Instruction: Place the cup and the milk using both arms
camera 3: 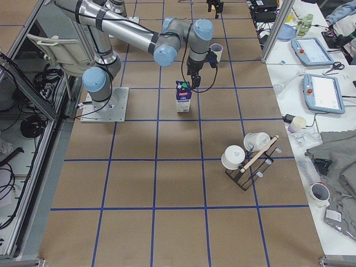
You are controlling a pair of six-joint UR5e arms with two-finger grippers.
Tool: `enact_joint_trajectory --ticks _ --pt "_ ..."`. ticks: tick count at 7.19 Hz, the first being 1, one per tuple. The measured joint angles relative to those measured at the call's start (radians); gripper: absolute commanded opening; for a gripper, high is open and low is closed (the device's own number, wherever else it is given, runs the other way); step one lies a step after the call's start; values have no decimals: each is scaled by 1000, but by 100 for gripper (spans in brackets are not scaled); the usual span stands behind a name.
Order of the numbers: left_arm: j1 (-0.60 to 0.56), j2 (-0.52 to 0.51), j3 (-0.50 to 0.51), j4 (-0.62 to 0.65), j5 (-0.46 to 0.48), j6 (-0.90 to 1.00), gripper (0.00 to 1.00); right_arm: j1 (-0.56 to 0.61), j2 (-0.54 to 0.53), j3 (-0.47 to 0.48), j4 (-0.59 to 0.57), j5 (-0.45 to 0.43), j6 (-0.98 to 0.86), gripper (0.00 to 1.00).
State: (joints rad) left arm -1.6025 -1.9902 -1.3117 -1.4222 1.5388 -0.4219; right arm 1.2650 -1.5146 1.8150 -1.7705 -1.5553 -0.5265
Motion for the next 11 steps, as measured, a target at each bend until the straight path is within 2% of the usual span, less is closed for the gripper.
enact_joint_trajectory --ticks 1,2,5,6,8,11 --pt "18 33 -1 -17 56 79 100 -2 -8 27 -6 -1 -9 100" --pt "37 63 -9 -25 83 147 100 -2 -13 56 -18 0 -10 96" --pt "81 160 -66 -50 100 224 100 -3 -16 95 -58 -9 -5 58" --pt "84 183 -98 -46 103 225 100 -3 -16 97 -60 -19 -2 56" --pt "82 209 -156 -4 104 229 100 -3 -16 97 -63 -56 2 47" --pt "85 245 -181 11 56 247 100 0 -19 85 -63 -63 9 43"
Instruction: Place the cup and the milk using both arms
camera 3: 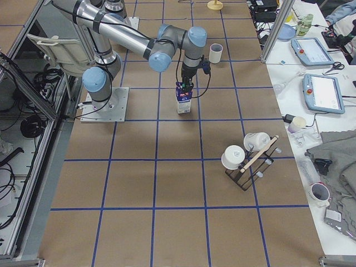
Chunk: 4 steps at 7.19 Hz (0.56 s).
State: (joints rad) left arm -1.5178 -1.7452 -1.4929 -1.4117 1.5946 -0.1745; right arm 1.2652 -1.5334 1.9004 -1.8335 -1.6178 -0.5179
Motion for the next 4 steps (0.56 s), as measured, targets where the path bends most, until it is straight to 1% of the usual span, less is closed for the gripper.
enact_joint_trajectory --ticks 1,2,3,4 --pt "1 17 -5 -8 -37 13 100 4 -1 -15 2 6 22 43" --pt "1 40 -23 -17 -52 25 100 20 1 -48 7 12 65 43" --pt "2 66 -57 -18 -58 44 100 68 14 -103 10 16 134 44" --pt "3 90 -89 -16 -58 64 100 144 44 -173 11 18 221 45"
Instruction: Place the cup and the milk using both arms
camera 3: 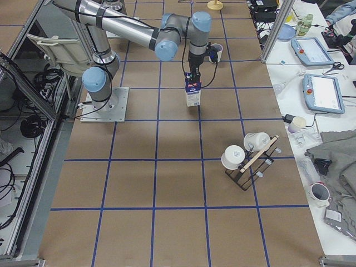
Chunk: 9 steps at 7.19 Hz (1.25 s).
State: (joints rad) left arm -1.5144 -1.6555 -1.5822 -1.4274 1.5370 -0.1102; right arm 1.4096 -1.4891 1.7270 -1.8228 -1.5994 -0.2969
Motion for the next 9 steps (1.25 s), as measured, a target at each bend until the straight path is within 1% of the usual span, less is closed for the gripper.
enact_joint_trajectory --ticks 1,2,4,5,7,9 --pt "1 17 -18 3 6 11 100 84 51 -89 7 5 94 46" --pt "3 27 -25 4 16 16 100 160 118 -191 24 30 196 46" --pt "11 32 -30 5 20 18 100 270 250 -368 49 92 352 47" --pt "17 32 -31 5 20 18 100 297 299 -426 51 103 386 48" --pt "21 31 -35 6 19 19 100 313 368 -501 48 127 399 48" --pt "23 30 -37 8 18 18 100 314 414 -534 44 136 395 50"
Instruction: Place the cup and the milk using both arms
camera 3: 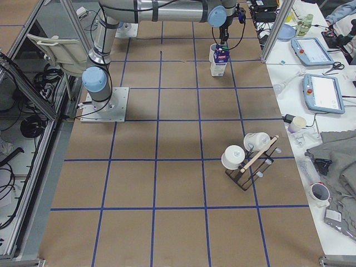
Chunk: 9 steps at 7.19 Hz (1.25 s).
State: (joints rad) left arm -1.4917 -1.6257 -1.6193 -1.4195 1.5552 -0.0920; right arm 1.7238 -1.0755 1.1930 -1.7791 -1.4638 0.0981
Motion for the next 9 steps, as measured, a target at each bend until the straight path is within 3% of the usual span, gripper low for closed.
enact_joint_trajectory --ticks 4,7,9 --pt "1 0 -1 0 0 1 100 3 -2 -6 15 -7 3 61" --pt "1 2 0 0 4 7 100 -3 -108 8 144 -27 -11 62" --pt "2 7 3 -1 16 27 100 -22 -211 80 203 -44 -75 66"
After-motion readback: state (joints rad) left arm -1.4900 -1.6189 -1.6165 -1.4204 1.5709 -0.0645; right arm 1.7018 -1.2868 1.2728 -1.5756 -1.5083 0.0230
